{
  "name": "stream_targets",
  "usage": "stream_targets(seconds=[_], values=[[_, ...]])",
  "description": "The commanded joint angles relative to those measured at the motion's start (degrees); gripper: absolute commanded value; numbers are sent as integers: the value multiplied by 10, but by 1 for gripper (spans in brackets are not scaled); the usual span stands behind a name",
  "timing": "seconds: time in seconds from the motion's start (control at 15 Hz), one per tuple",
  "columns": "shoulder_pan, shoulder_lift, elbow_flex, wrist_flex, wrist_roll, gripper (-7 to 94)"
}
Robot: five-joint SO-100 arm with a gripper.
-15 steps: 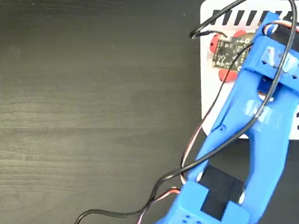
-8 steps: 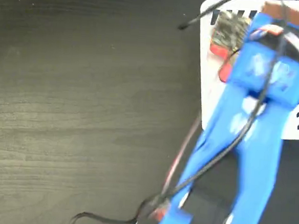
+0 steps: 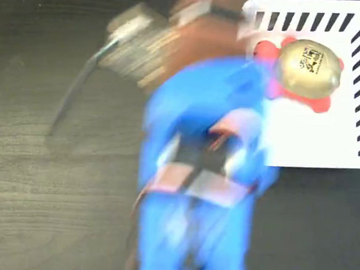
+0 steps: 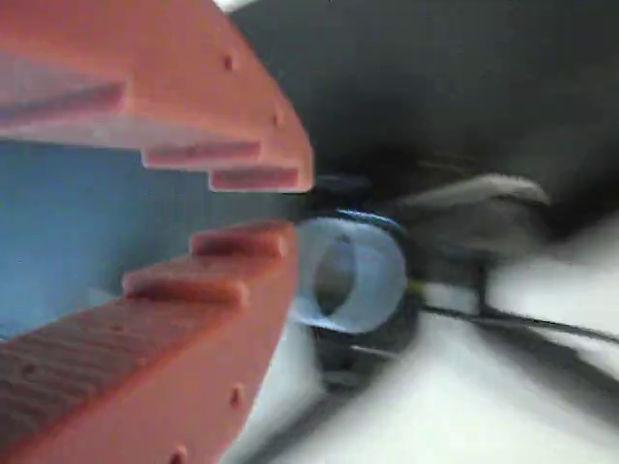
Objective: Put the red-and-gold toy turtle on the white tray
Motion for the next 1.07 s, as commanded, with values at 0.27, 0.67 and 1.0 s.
stream_targets(seconds=[0.27,0.67,1.0], values=[[-86,322,353,-43,-59,0],[-82,438,542,62,-48,0],[-83,542,546,244,-45,0]])
